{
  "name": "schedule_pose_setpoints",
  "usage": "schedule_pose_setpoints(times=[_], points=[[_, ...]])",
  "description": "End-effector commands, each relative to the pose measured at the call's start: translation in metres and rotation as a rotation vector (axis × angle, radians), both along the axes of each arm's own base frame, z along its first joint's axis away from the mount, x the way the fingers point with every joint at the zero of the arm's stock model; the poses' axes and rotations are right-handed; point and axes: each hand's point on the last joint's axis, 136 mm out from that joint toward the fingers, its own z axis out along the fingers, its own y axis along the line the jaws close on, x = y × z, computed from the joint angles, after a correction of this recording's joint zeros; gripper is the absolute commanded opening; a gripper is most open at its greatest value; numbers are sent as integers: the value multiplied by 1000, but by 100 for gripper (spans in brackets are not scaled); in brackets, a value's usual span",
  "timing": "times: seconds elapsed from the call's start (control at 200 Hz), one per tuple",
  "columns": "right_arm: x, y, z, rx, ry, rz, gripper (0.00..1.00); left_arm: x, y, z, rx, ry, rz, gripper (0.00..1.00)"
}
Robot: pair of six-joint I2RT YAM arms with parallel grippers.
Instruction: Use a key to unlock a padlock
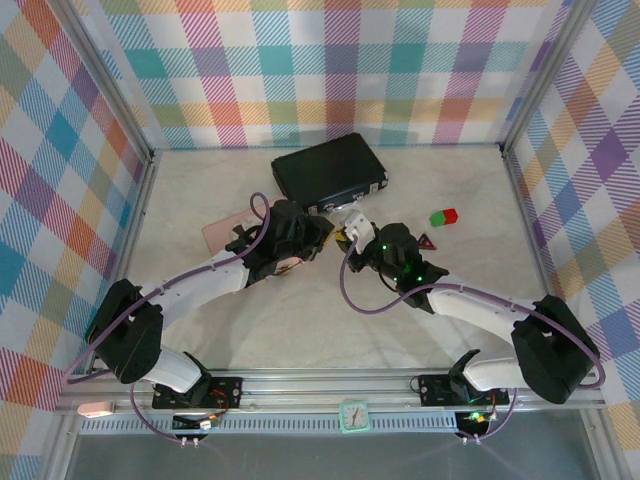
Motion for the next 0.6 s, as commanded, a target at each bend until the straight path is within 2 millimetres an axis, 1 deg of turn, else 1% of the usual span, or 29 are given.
schedule_pose_setpoints(times=[0.0, 0.04, 0.16, 0.23, 0.265, 0.33, 0.37, 0.4, 0.425, 0.45, 0.455, 0.475, 0.48, 0.49, 0.495, 0.5, 0.595], points=[[-5, 3, 1, -6, -29, 33, 0, 6, 0, 13, 14, -39, 17, 15], [-7, 4, 2, -5, -32, 40, 0, 7, 2, 11, 24, -37, 21, 14], [-10, 3, 1, 1, -15, 47, 0, 11, 4, 11, 43, -50, 24, 0], [-10, 2, 4, 19, 8, 33, 0, 13, 5, 12, 63, -68, 21, 0], [-10, 0, 6, 29, 24, 22, 4, 15, 6, 13, 79, -79, 20, 0], [-9, -5, 7, 46, 73, -20, 26, 17, 8, 16, 96, -107, 15, 0], [-9, -7, 9, 55, 99, -32, 33, 19, 10, 19, 111, -134, 12, 0], [-9, -10, 10, 69, 126, -43, 44, 21, 12, 22, 124, -154, 11, 0], [-10, -11, 11, 88, 155, -45, 54, 22, 13, 24, 137, -171, 9, 0], [-12, -12, 13, 96, 176, -39, 68, 23, 15, 26, 150, -192, 5, 0], [-12, -12, 13, 98, 181, -41, 69, 23, 15, 26, 153, -197, 4, 0], [-13, -12, 15, 111, 200, -37, 85, 24, 16, 28, 162, -215, 0, 0], [-13, -13, 15, 115, 204, -38, 88, 24, 16, 28, 165, -218, -1, 0], [-13, -14, 15, 120, 215, -43, 96, 25, 16, 29, 169, -227, -3, 0], [-12, -14, 16, 124, 219, -47, 99, 25, 16, 30, 172, -231, -4, 0], [-12, -15, 16, 127, 224, -52, 100, 25, 17, 30, 174, -236, -4, 0], [-6, -26, 17, 176, 332, -122, 99, 30, 17, 39, 193, -338, -34, 0]])
